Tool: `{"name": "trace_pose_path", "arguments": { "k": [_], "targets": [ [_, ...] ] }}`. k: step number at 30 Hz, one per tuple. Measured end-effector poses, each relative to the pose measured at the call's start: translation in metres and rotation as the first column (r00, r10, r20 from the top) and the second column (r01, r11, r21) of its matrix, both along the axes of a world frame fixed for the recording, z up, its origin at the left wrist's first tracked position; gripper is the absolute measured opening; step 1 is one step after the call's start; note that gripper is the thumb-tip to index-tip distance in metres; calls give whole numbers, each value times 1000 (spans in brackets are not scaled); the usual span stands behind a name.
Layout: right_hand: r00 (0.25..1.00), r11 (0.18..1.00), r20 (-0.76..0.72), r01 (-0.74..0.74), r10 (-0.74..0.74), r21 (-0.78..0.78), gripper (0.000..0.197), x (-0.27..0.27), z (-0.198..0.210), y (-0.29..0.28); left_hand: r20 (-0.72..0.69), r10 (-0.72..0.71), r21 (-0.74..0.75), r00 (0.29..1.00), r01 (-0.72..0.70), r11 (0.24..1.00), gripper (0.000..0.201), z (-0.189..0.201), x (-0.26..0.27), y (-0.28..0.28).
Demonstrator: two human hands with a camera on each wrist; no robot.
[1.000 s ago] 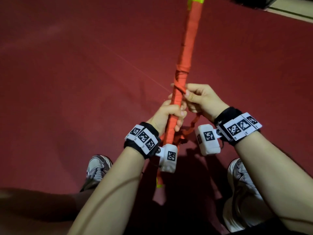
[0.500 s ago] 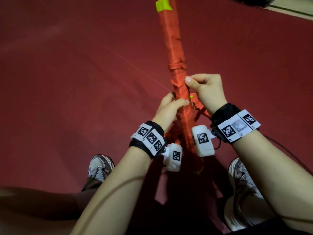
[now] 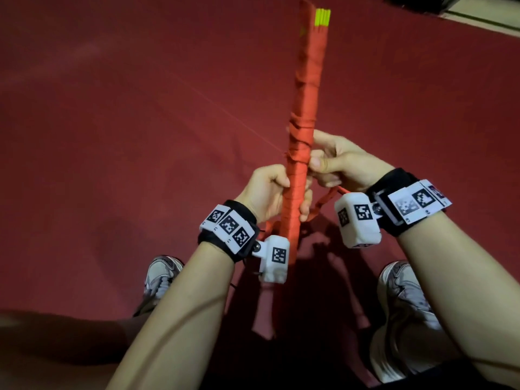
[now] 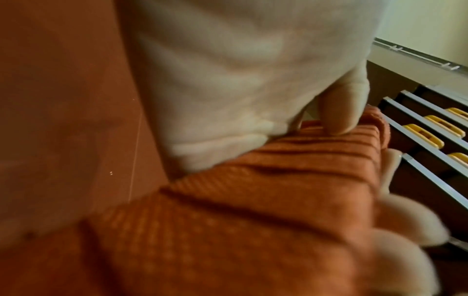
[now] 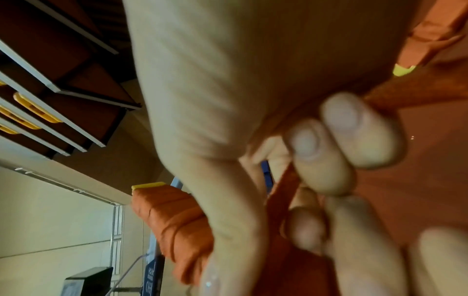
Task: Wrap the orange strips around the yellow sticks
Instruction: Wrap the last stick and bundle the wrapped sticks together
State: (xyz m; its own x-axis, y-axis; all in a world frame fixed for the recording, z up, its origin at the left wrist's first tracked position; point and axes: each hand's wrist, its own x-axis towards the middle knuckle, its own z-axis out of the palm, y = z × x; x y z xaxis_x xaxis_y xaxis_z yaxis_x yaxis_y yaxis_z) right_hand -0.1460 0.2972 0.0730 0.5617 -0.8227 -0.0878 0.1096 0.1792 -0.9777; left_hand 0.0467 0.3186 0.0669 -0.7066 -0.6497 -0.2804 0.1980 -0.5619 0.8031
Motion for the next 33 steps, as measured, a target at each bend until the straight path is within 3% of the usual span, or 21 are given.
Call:
{"name": "trace_pose_path", "arguments": {
  "k": [3, 6, 8, 11, 13, 16, 19, 20, 23, 26, 28, 30, 33],
  "targets": [
    [992, 995, -126, 13, -26, -96, 67, 5, -1, 4, 12, 75, 34, 997, -75, 997, 30, -10, -3, 2],
    [940, 943, -155, 273, -304, -192, 70, 20, -1, 4, -40, 250, 76, 967, -247, 966, 46, -18, -7, -3],
    [834, 843, -202, 446, -513, -302, 84, 27, -1, 3, -28, 297, 57, 954, -296, 954, 43, -24, -5, -5],
    [671, 676, -187, 608, -718, -415, 59, 24, 1, 0, 198, 248, -113, 948, -230, 967, 29, -41, -5, -2],
    [643, 635, -141, 653, -753, -413, 54, 19, 3, -2, 350, 277, -241, 895, -200, 950, 25, -55, -13, 5],
    [692, 673, -105, 637, -714, -375, 37, 19, 9, -1, 385, 489, -377, 783, -350, 857, 18, -62, -25, 12],
    [780, 772, -88, 584, -619, -253, 8, 20, 10, -1, 290, 548, -313, 785, -463, 829, 16, -55, -24, 12],
    [803, 797, -63, 573, -592, -189, 7, 19, 8, -1, 282, 546, -290, 789, -472, 832, 12, -51, -22, 11],
    [867, 867, 22, 496, -497, 56, 25, 17, -4, 2, 273, 502, -274, 820, -434, 858, 7, -39, -19, 10],
    [941, 937, 123, 290, -316, 194, 53, 17, -16, 7, 206, 390, -245, 897, -339, 908, 11, -35, -20, 12],
    [953, 964, 215, 170, -213, 203, 48, 14, -18, 10, 125, 268, -175, 955, -244, 954, 13, -35, -20, 13],
    [970, 981, 205, 96, -130, 169, 44, 10, -16, 10, 45, 142, -75, 989, -139, 987, 19, -35, -17, 11],
    [981, 980, 75, 172, -180, 104, 37, 10, -10, 10, 50, 91, -12, 995, -90, 996, 31, -36, -17, 10]
  ]
}}
